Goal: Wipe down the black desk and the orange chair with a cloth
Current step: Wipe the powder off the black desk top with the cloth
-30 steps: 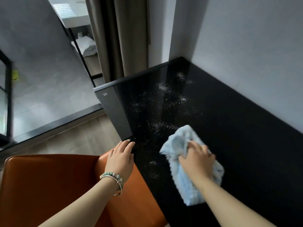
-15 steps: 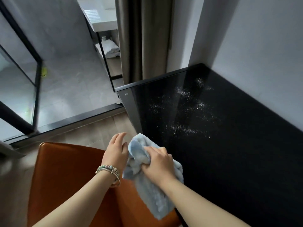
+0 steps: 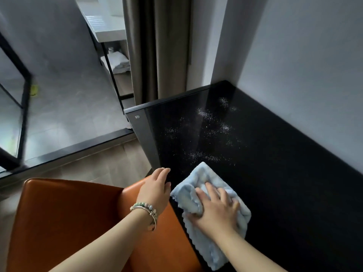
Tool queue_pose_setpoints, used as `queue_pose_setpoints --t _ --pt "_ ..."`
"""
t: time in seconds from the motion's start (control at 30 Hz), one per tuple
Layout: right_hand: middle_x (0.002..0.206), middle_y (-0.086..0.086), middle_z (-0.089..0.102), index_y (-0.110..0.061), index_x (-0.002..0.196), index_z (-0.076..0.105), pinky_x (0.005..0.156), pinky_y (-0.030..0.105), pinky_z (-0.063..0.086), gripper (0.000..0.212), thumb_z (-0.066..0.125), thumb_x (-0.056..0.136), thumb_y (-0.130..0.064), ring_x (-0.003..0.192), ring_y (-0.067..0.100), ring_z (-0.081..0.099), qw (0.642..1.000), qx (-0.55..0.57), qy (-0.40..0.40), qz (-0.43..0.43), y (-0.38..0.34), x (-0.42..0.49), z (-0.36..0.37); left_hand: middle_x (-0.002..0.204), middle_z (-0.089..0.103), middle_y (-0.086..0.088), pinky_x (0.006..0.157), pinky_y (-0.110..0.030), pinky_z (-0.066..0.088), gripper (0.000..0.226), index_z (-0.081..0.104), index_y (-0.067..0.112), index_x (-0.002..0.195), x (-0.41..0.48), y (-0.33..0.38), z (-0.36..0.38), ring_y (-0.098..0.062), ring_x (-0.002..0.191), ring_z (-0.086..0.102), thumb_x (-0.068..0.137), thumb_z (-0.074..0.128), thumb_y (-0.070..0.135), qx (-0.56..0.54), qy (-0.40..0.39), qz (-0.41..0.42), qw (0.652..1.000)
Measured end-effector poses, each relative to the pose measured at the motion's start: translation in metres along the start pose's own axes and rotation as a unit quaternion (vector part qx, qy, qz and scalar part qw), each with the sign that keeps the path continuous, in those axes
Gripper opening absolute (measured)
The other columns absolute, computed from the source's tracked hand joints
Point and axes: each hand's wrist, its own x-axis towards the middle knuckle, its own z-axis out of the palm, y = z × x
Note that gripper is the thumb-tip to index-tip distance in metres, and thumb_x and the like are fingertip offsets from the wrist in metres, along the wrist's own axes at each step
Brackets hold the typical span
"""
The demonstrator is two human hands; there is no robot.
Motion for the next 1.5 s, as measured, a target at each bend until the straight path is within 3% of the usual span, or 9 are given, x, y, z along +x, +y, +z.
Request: queue_pose_setpoints --t 0.07,0.13,0.27,0.63,0.77,0.93,1.17,1.33,1.5 --pt "0.156 -0.016 0.0 -0.051 0.135 0.015 0.099 0.062 -0.016 0.073 0.028 0.068 -0.078 0.14 0.025 -0.008 1.0 -0.017 -0.005 -0.014 0.01 0.001 0.002 0.145 0.034 0.006 0.093 -0.027 0.042 0.044 0.037 0.021 0.138 0.0 0.007 0.009 -0.016 0.119 0.047 0.095 0.042 0.022 -0.003 -0.015 0.011 1.0" --pt "0.156 -0.016 -0.004 -0.052 0.134 0.014 0.102 0.064 -0.011 0.071 0.03 0.069 -0.075 0.14 0.029 -0.014 1.0 -0.008 -0.014 0.011 0.024 0.006 -0.004 0.144 0.035 0.005 0.096 -0.029 0.043 0.044 0.038 0.02 0.138 0.0 0.013 0.016 -0.017 0.119 0.048 0.094 0.043 0.021 -0.003 -0.026 0.019 0.999" --pt "0.151 -0.014 0.013 -0.049 0.128 0.022 0.098 0.048 0.024 0.057 0.042 0.076 -0.063 0.13 0.024 0.018 0.998 0.01 0.011 0.053 0.023 0.008 -0.009 0.142 0.037 0.004 0.098 -0.027 0.041 0.042 0.041 0.018 0.136 0.003 0.013 0.019 -0.017 0.122 0.045 0.094 0.044 0.019 -0.017 -0.01 0.016 1.0" --pt "0.119 -0.018 0.054 -0.035 0.112 0.051 0.077 0.032 0.025 0.035 0.054 0.077 -0.04 0.107 0.019 0.045 0.981 0.095 0.049 -0.162 -0.02 0.001 -0.022 0.141 0.041 -0.001 0.1 -0.025 0.031 0.04 0.045 0.016 0.134 0.011 -0.006 0.001 -0.02 0.125 0.042 0.095 0.044 0.019 -0.041 0.02 -0.068 0.997" --pt "0.137 -0.024 0.038 -0.043 0.121 0.046 0.089 0.037 0.032 0.044 0.055 0.078 -0.043 0.117 0.018 0.039 0.987 0.05 0.149 0.027 0.039 0.015 -0.049 0.139 0.042 0.002 0.099 -0.03 0.039 0.041 0.043 0.017 0.135 0.015 0.006 0.004 -0.017 0.123 0.044 0.095 0.044 0.023 0.001 0.024 -0.024 0.999" --pt "0.152 -0.007 0.019 -0.037 0.137 0.031 0.103 0.052 0.024 0.054 0.041 0.086 -0.052 0.132 0.027 0.02 0.971 0.043 0.049 0.23 0.069 0.016 -0.039 0.147 0.03 0.005 0.107 -0.033 0.032 0.051 0.032 0.023 0.141 0.02 0.022 0.018 -0.017 0.136 0.028 0.093 0.047 0.031 0.1 -0.04 0.041 0.993" --pt "0.135 -0.018 0.04 -0.037 0.125 0.042 0.088 0.036 0.025 0.047 0.05 0.08 -0.044 0.118 0.02 0.038 0.993 0.091 0.017 -0.077 0.003 -0.004 -0.009 0.148 0.03 0.003 0.109 -0.034 0.028 0.044 0.038 0.021 0.139 0.033 0.024 0.02 -0.018 0.138 0.026 0.096 0.043 0.026 0.088 -0.016 0.038 0.995" --pt "0.14 -0.019 0.035 -0.037 0.127 0.043 0.091 0.038 0.03 0.047 0.052 0.081 -0.04 0.12 0.02 0.037 0.984 0.043 0.138 0.108 0.068 0.016 -0.044 0.148 0.03 0.003 0.108 -0.038 0.03 0.047 0.035 0.022 0.14 0.04 0.023 0.014 -0.02 0.137 0.026 0.095 0.043 0.031 0.12 -0.025 0.046 0.991" --pt "0.153 -0.005 0.017 -0.03 0.141 0.025 0.103 0.055 0.022 0.075 0.046 0.079 -0.066 0.136 0.028 0.018 0.97 0.012 0.002 0.242 0.084 0.025 -0.041 0.156 0.003 0.009 0.115 -0.045 0.014 0.077 0.013 0.033 0.146 0.051 0.02 0.015 -0.018 0.144 0.0 0.083 0.051 0.058 0.161 -0.117 0.02 0.98"
